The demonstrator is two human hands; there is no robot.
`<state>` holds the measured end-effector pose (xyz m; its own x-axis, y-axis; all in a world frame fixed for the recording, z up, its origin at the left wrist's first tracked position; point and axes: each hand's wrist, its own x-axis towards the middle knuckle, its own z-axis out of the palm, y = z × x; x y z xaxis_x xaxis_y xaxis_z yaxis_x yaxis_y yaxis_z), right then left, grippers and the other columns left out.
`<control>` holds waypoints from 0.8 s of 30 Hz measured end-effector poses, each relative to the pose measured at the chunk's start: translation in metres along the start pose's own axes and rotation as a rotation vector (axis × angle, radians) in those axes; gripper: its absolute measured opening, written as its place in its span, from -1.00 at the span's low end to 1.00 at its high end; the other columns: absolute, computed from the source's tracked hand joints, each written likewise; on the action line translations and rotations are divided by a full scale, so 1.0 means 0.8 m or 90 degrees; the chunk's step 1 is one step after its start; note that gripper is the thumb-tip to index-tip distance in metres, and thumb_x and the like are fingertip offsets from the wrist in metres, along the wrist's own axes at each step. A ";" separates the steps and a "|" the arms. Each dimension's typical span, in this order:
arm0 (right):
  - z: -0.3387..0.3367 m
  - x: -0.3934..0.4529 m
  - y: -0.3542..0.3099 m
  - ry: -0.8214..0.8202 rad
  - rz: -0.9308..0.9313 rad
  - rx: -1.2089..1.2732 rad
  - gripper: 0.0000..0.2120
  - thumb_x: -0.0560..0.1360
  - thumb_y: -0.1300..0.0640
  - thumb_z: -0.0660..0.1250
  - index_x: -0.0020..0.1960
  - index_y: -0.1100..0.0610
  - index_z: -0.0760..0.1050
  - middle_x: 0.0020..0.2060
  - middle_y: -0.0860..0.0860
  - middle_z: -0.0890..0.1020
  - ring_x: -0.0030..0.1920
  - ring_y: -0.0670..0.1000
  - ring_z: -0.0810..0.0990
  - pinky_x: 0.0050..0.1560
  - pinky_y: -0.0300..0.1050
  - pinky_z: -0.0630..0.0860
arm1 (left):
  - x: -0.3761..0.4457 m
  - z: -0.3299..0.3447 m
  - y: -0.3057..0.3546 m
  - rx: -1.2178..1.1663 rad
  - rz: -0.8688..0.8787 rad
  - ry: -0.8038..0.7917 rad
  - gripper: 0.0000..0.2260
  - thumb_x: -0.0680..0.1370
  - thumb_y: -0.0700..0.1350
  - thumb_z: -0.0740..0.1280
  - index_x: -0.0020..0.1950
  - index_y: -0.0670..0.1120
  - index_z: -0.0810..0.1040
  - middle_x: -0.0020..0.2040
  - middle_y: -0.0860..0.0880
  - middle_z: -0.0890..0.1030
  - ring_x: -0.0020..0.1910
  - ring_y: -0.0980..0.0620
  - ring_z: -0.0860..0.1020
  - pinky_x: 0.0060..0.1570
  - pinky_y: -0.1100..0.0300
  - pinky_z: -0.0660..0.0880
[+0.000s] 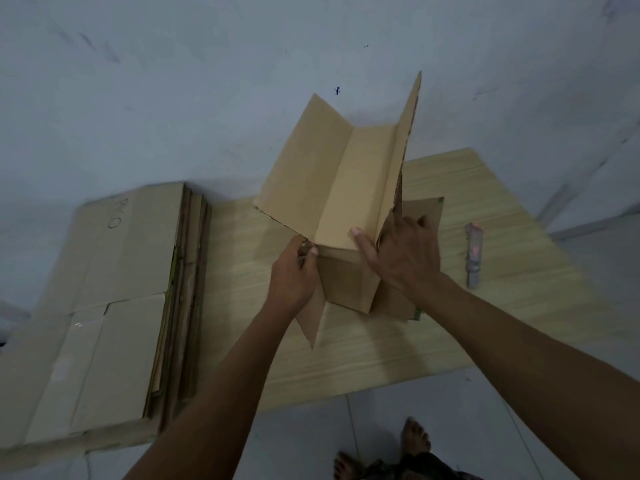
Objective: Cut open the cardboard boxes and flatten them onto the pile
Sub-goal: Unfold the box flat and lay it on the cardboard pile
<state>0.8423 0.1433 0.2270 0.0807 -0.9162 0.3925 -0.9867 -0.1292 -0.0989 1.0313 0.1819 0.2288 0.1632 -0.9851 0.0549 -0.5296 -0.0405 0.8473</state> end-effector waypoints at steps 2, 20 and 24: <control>-0.002 0.004 -0.005 -0.007 -0.012 -0.025 -0.34 0.61 -0.36 -0.03 0.02 0.17 0.55 -0.16 0.12 0.67 -0.17 0.15 0.62 0.00 0.07 0.39 | 0.000 -0.003 -0.001 -0.021 -0.009 -0.001 -0.87 0.65 -0.16 0.31 0.19 -0.09 0.54 0.02 0.07 0.63 -0.05 0.28 0.55 -0.04 0.33 0.49; -0.006 -0.016 -0.037 -0.084 0.446 0.449 -0.68 0.53 -0.18 0.35 0.16 0.00 0.52 -0.02 0.03 0.67 0.09 0.18 0.62 0.07 0.03 0.52 | 0.013 -0.007 -0.010 -0.002 -0.078 0.146 -0.86 0.59 -0.12 0.42 0.11 -0.12 0.59 -0.21 0.08 0.58 -0.12 -0.01 0.56 -0.10 0.16 0.44; -0.014 -0.028 -0.037 0.066 0.404 0.428 -0.71 0.47 -0.14 0.42 -0.04 0.00 0.39 -0.15 -0.08 0.53 -0.08 0.09 0.57 -0.15 -0.01 0.41 | 0.029 -0.027 -0.015 0.097 -0.076 0.027 -0.76 0.57 -0.06 0.45 -0.19 -0.19 0.59 -0.30 -0.01 0.55 -0.29 0.07 0.48 -0.37 0.36 0.28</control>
<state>0.8686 0.1717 0.2314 -0.4915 -0.8560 0.1603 -0.5499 0.1623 -0.8193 1.0592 0.1632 0.2312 0.2656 -0.9639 -0.0169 -0.6237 -0.1851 0.7594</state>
